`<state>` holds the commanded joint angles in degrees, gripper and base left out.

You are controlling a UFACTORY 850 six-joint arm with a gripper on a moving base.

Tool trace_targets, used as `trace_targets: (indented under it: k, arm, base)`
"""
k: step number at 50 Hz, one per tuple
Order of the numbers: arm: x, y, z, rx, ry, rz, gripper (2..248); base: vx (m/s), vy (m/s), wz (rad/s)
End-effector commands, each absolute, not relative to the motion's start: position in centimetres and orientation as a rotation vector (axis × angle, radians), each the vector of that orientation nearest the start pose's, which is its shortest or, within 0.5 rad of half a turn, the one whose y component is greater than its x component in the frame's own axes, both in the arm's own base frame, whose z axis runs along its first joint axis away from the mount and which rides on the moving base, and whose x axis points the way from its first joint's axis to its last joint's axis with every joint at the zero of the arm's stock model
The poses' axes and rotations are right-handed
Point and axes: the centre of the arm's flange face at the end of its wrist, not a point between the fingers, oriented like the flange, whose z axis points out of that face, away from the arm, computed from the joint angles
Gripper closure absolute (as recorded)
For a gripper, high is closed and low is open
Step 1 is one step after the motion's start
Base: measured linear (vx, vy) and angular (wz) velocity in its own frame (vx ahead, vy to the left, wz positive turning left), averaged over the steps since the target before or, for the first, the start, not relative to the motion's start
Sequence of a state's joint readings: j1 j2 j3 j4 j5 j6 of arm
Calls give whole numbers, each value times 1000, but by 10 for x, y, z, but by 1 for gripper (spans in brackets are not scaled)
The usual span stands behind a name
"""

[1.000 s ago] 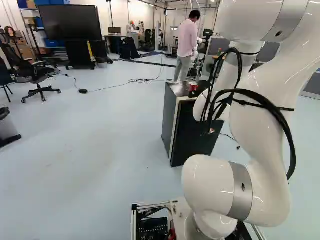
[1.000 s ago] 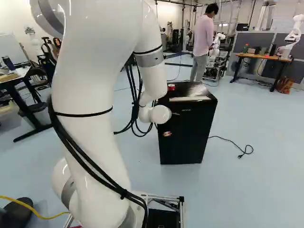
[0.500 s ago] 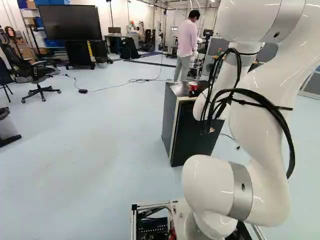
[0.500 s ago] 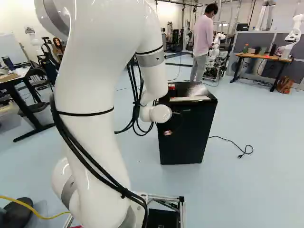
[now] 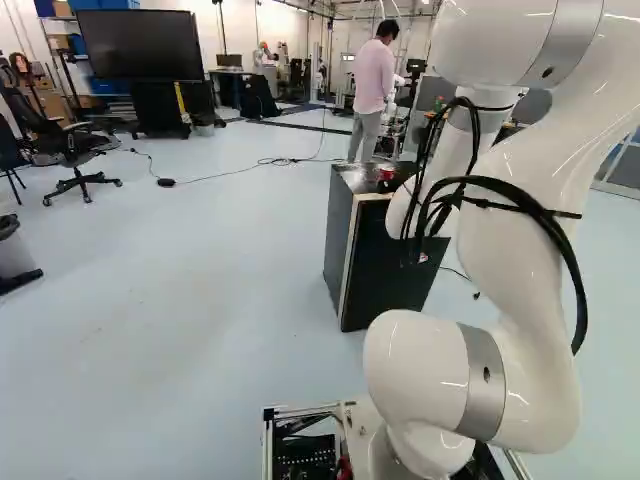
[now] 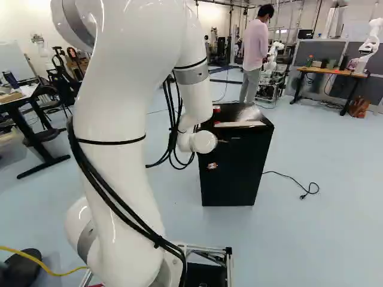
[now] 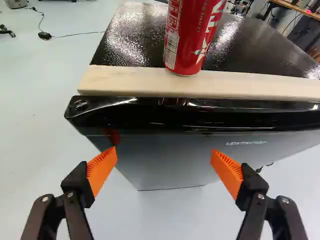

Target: Grab a drink from the fridge

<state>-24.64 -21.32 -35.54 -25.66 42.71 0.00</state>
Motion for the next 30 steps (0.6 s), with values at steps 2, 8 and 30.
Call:
trace_targets:
  k: [2,8,30]
  arm:
    - [431,-169,301,-2859,-89,-1508,3]
    - [432,-169,300,-2858,-90,-1509,3]
    - [415,-167,302,-2868,-69,-1496,3]
  base:
    - [0,0,0]
    - [0,0,0]
    - [0,0,0]
